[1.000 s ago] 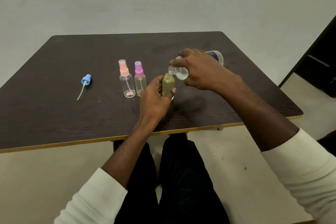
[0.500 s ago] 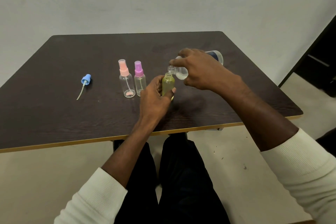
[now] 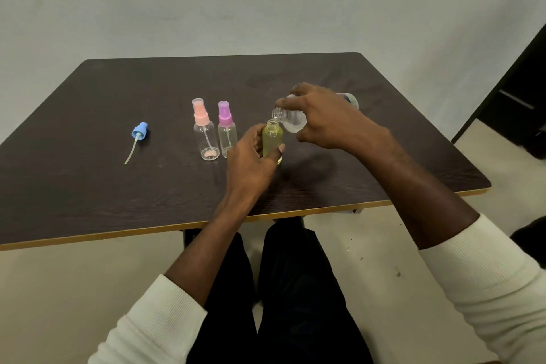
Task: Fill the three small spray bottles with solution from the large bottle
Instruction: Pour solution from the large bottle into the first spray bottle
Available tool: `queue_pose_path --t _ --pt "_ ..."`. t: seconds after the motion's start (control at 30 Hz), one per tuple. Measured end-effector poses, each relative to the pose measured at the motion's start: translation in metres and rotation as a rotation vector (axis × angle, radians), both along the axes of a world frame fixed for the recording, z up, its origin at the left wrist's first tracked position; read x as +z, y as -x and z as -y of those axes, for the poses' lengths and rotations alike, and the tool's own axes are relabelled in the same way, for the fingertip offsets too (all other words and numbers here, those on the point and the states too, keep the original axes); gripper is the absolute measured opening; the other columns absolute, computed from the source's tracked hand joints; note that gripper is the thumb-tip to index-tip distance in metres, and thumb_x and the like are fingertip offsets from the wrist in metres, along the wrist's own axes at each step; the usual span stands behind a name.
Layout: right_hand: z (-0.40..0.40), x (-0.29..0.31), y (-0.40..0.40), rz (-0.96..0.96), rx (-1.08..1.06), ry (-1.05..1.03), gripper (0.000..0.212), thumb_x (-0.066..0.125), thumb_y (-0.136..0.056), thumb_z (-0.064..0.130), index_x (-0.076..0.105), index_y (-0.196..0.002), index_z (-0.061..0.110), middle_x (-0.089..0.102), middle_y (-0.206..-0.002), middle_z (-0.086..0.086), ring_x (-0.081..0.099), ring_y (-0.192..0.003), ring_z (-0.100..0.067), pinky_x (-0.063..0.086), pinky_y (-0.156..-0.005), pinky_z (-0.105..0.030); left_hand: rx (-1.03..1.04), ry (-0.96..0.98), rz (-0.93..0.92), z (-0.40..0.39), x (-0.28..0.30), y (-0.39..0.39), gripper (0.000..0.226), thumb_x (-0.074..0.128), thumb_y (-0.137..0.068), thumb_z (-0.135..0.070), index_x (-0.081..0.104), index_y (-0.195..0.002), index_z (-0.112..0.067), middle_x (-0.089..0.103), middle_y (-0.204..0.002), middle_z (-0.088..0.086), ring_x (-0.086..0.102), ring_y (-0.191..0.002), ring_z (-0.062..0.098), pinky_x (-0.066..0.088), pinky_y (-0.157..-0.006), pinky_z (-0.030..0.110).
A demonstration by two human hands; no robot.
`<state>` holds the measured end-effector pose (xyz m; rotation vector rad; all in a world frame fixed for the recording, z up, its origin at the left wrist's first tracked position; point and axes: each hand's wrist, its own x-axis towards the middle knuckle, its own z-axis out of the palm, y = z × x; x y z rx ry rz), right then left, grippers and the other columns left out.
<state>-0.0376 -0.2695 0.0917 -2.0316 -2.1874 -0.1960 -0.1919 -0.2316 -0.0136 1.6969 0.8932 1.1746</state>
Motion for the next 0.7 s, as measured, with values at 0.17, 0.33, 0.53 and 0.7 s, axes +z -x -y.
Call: queue_pose_path --t 0.17,0.33,0.53,0.7 --pt "-0.006 -0.01 -0.006 -0.212 -0.006 -0.03 0.07 0.075 -0.072 0.019 0.053 -0.138 0.025 0.052 -0.133 -0.006 0.055 -0.116 -0.026 0.046 -0.091 -0.035 0.009 -0.001 -0.002 0.002 0.001 0.0 0.041 0.079 -0.085 -0.016 0.058 -0.108 -0.042 0.072 -0.103 -0.014 0.07 -0.099 0.002 0.059 -0.092 0.035" --pt "-0.007 -0.013 -0.005 -0.548 -0.025 -0.222 0.067 0.079 -0.067 0.016 0.06 -0.131 0.02 0.062 -0.119 0.0 0.057 -0.105 -0.015 0.04 -0.08 -0.016 0.009 0.02 0.003 0.001 0.002 0.0 0.041 0.079 -0.085 -0.013 0.059 -0.102 -0.045 0.073 -0.101 -0.014 0.071 -0.097 0.003 0.059 -0.092 0.038" --pt "-0.007 -0.02 -0.004 -1.026 -0.135 -0.398 0.056 0.082 -0.068 0.015 0.064 -0.119 0.027 0.068 -0.103 0.012 0.062 -0.09 0.0 0.05 -0.082 -0.016 0.009 0.034 -0.011 0.001 0.002 -0.001 0.039 0.079 -0.086 -0.016 0.061 -0.115 -0.034 0.074 -0.108 -0.01 0.07 -0.102 0.005 0.058 -0.095 0.038" --pt "-0.008 -0.03 -0.007 -1.136 -0.196 -0.441 0.055 0.083 -0.067 0.013 0.058 -0.112 0.032 0.067 -0.101 0.012 0.065 -0.093 -0.006 0.056 -0.087 -0.03 0.017 0.03 -0.032 0.0 0.002 -0.001 0.041 0.079 -0.086 -0.017 0.063 -0.121 -0.027 0.073 -0.111 -0.007 0.069 -0.103 0.005 0.058 -0.095 0.037"
